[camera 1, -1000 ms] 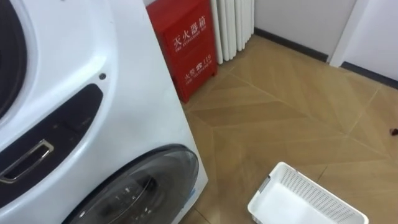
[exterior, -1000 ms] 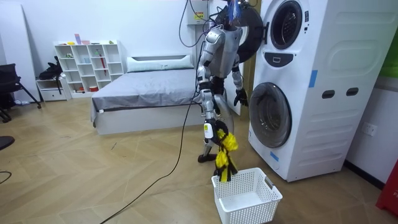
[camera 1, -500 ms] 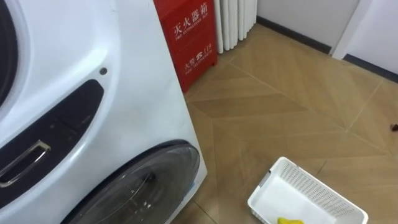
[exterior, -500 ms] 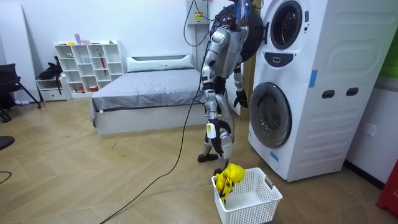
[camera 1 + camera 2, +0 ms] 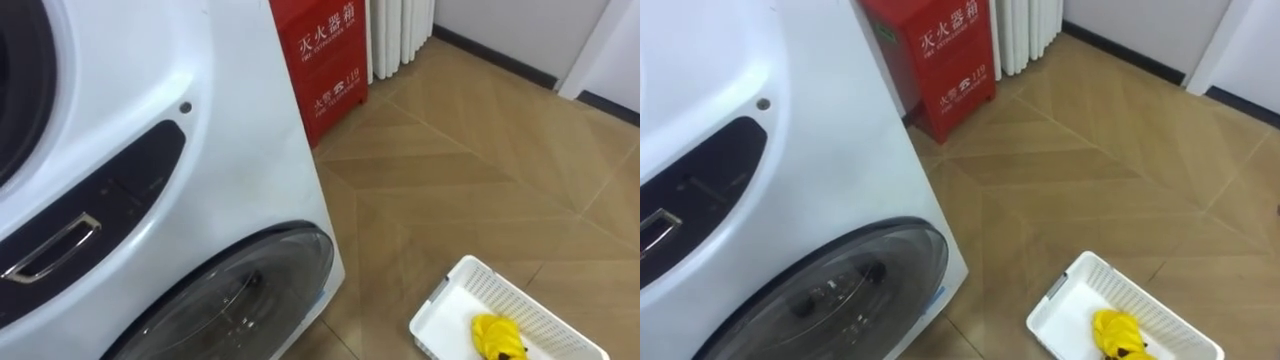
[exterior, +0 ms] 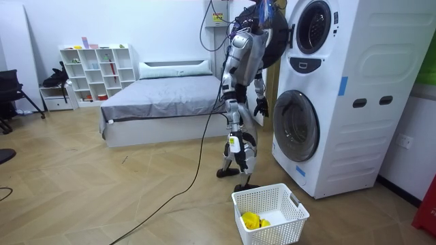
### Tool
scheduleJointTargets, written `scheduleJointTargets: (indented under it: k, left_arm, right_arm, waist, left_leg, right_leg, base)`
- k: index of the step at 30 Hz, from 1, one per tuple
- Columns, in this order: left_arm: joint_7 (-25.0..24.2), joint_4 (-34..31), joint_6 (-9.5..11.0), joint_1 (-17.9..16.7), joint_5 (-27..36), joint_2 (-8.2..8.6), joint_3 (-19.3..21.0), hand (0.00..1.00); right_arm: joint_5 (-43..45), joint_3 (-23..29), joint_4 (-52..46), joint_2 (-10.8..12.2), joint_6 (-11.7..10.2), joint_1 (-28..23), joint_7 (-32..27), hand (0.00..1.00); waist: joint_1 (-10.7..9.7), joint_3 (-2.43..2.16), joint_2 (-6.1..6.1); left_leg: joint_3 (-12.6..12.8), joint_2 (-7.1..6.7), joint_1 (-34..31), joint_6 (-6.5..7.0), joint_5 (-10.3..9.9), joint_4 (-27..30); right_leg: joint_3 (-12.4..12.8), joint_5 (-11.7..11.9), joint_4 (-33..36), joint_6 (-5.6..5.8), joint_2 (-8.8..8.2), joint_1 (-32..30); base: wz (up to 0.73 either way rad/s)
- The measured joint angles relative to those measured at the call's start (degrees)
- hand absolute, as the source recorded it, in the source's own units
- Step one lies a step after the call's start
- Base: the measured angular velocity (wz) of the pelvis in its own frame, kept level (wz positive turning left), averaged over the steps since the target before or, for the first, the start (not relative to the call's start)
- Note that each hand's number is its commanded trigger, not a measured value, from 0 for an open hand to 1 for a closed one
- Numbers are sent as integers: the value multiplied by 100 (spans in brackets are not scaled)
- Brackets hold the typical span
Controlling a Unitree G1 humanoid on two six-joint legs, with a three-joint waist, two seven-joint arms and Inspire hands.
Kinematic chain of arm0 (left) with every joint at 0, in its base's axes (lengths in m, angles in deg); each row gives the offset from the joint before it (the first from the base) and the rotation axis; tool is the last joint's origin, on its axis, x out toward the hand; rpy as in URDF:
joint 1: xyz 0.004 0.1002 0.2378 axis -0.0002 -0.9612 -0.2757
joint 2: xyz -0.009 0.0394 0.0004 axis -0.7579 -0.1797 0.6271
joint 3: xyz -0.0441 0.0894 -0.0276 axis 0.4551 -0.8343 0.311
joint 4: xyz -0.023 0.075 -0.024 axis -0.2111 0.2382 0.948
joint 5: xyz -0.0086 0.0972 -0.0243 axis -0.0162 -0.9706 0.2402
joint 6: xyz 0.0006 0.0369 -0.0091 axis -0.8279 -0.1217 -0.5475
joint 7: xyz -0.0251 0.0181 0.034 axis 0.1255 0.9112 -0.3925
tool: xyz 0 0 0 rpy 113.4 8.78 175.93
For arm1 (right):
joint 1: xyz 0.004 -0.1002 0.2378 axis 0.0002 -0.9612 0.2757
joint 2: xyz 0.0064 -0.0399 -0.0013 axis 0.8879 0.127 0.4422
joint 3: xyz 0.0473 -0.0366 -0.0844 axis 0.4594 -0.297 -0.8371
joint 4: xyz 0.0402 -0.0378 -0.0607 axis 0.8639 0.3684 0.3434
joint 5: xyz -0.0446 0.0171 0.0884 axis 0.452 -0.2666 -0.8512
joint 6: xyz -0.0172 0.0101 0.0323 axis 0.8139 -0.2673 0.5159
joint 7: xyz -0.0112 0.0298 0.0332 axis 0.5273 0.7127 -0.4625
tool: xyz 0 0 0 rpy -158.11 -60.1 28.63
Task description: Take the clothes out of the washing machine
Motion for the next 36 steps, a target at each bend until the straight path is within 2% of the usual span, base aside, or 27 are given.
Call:
scheduleJointTargets:
  k: [12,15,17,18,21,24,26,27,28,30,32,36]
  left_arm:
    - [2,-2,8,-8,5,1,4,0]
    - [5,-6,49,-22,4,0,20,0]
    - [3,-12,126,-50,-12,0,27,0]
    - [3,-25,144,-67,-22,-1,27,0]
    - [-10,-122,152,-162,-91,-3,46,0]
    - [-40,-204,156,-360,-263,-10,83,0]
    - [-48,-259,144,-486,-418,-15,234,0]
    - [-48,-260,138,-494,-509,-15,279,0]
    - [-48,-269,113,-521,-653,-14,350,0]
    - [-44,-330,98,-552,-857,-8,494,0]
    - [-28,-403,72,-583,-939,69,658,0]
    - [-13,-414,-28,-615,-917,191,697,0]
  right_arm:
    - [-133,-13,-30,-1,-11,-4,-3,0]
    - [-120,-24,-4,0,-19,-27,58,0]
    - [-32,-14,85,0,-91,-119,165,0]
    - [20,-13,123,1,-123,-146,196,0]
    - [164,-26,226,35,-140,-306,304,0]
    - [233,-57,452,89,-123,-492,435,0]
    - [234,-114,645,177,-120,-694,476,0]
    - [229,-122,708,202,-98,-741,508,0]
    - [230,-135,836,260,-54,-776,545,0]
    - [231,-192,927,352,18,-830,594,0]
    - [233,-223,1010,477,43,-831,706,0]
    - [228,-480,1165,632,123,-763,830,0]
  waist:
    - [11,-11,30]
    - [24,-4,20]
    - [19,29,-34]
    - [16,29,-45]
    - [25,61,-132]
    - [99,36,-258]
    - [129,-13,-432]
    - [149,-12,-482]
    - [178,-32,-557]
    - [300,-31,-670]
    - [467,-14,-780]
    - [711,-19,-905]
  left_leg:
    - [-152,-11,34,-8,21,15]
    - [-204,13,95,-27,34,13]
    - [-319,26,223,-43,54,-1]
    - [-331,32,253,-45,56,-1]
    - [-485,48,406,-58,63,-4]
    - [-503,107,635,-78,75,-2]
    - [-681,147,766,-147,145,-35]
    - [-742,160,801,-148,147,-42]
    - [-816,201,818,-155,151,-37]
    - [-872,239,909,-165,158,-42]
    - [-1088,289,1010,-177,165,-62]
    - [-1200,328,1198,-188,172,-106]
  right_leg:
    - [-202,-90,122,-45,-84,36]
    - [-297,-136,109,-67,-116,133]
    - [-416,-195,97,-93,-163,309]
    - [-452,-214,103,-102,-176,350]
    - [-639,-309,106,-115,-231,573]
    - [-923,-406,46,-169,-315,905]
    - [-1265,-457,-117,-208,-422,1233]
    - [-1350,-473,-150,-219,-448,1318]
    - [-1567,-484,-258,-229,-496,1475]
    - [-1744,-484,-374,-229,-522,1667]
    - [-2023,-444,-665,-235,-545,2012]
    - [-2230,-414,-1018,-195,-533,2428]
  base:
    - [8]
    - [17]
    - [31]
    - [35]
    - [35]
    - [43]
    - [77]
    - [94]
    - [87]
    - [69]
    - [52]
    - [46]
